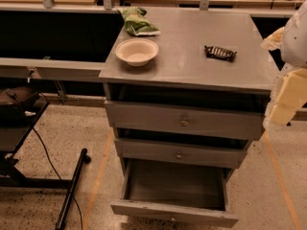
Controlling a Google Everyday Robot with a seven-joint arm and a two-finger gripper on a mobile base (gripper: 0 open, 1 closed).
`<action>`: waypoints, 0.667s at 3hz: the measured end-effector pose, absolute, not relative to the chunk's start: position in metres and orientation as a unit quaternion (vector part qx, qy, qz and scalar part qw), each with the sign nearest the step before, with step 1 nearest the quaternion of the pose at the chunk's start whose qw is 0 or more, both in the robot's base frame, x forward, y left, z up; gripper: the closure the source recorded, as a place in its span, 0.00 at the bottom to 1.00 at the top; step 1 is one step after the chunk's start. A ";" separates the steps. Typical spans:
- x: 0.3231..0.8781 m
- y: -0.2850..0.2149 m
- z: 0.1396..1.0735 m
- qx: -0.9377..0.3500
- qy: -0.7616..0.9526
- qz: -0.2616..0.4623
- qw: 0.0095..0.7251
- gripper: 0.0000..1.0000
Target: Place rxbar chocolate into bottom drawer
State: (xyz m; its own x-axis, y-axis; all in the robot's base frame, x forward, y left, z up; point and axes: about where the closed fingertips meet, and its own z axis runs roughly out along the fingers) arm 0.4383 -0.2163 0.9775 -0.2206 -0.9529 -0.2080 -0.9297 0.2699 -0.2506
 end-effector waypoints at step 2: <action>0.459 -0.226 0.979 -0.584 0.787 -0.042 0.194 0.00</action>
Offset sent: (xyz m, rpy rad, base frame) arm 0.0634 -0.0304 -0.0008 0.1125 -0.1539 -0.1119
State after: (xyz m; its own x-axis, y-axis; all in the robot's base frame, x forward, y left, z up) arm 0.4590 -0.2256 0.9786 -0.2426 -0.9357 -0.2562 -0.9032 0.3142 -0.2924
